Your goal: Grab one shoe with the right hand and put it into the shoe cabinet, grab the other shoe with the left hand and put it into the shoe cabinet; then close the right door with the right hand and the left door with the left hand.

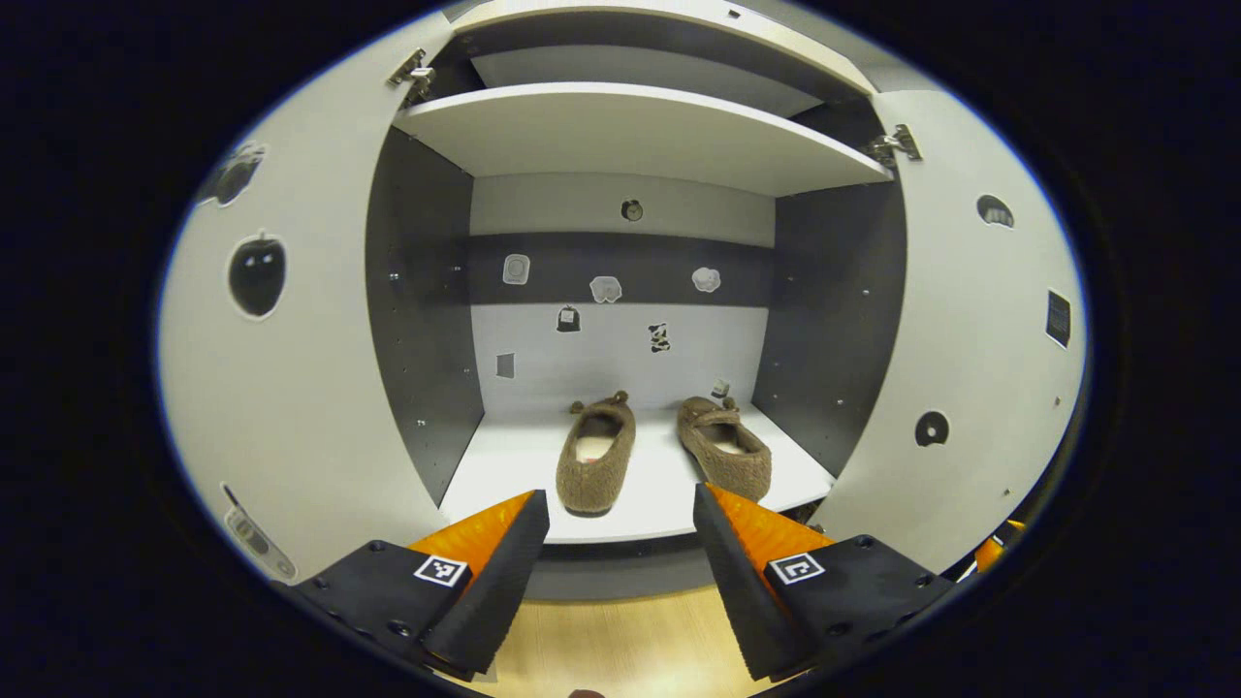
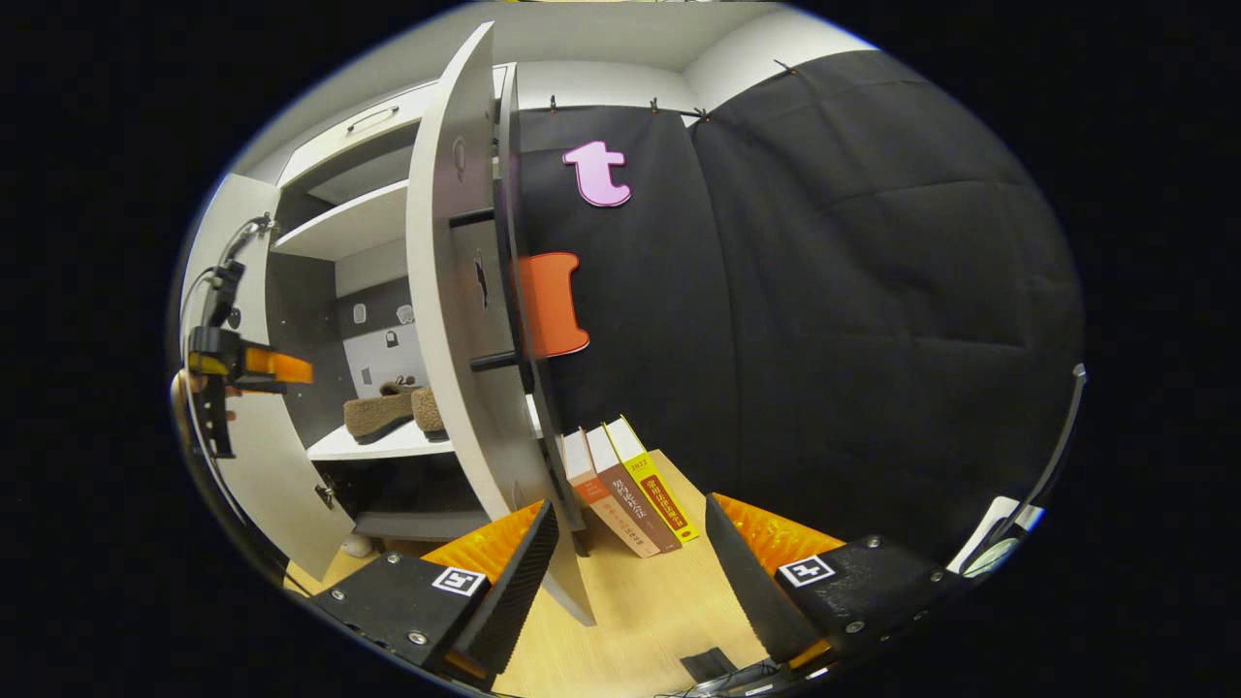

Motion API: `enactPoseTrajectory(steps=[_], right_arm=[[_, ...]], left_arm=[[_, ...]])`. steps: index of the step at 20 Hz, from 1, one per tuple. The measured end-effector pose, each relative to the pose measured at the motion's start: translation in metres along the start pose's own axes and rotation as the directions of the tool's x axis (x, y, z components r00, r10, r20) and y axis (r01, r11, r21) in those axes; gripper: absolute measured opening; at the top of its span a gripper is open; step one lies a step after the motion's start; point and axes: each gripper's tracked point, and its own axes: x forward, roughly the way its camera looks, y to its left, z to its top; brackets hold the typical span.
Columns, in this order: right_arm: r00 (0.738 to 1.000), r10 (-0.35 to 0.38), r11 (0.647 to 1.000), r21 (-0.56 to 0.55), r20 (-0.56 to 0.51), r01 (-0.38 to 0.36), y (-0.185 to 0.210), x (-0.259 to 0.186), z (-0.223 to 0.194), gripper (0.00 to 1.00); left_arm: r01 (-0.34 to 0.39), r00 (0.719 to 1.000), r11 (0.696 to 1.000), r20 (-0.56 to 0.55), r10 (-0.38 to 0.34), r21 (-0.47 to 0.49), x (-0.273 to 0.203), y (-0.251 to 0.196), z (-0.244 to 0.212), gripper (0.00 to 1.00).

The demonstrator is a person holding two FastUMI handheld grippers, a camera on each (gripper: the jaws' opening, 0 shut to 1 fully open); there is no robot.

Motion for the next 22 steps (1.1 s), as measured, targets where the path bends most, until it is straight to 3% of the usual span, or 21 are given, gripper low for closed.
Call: enactPoseTrajectory(steps=[4, 7, 14, 19, 22], right_arm=[[0.999, 0.032, 0.999, -0.025, -0.004, -0.032, 0.004, 0.018, -0.002, 0.94], [0.996, 0.083, 0.996, -0.03, 0.009, -0.083, 0.02, 0.022, 0.0, 0.94], [0.994, 0.109, 0.994, -0.02, 0.028, -0.109, 0.029, 0.026, 0.0, 0.93], [0.992, 0.121, 0.991, -0.056, 0.041, -0.119, 0.042, 0.023, 0.0, 0.92], [0.989, 0.147, 0.989, -0.028, 0.035, -0.146, 0.059, 0.021, -0.005, 0.92]], left_arm=[[0.016, 0.997, 0.997, 0.072, -0.022, 0.07, -0.058, -0.005, -0.018, 0.97], [0.059, 0.993, 0.998, 0.103, -0.062, 0.031, -0.105, -0.013, -0.036, 0.97], [0.064, 0.98, 0.998, 0.191, -0.064, 0.007, -0.187, 0.0, -0.075, 0.97], [-0.004, 0.966, 1.0, 0.259, 0.005, -0.003, -0.228, 0.037, -0.092, 0.97], [-0.133, 0.956, 0.99, 0.257, 0.138, -0.036, -0.24, 0.087, -0.107, 0.97]])
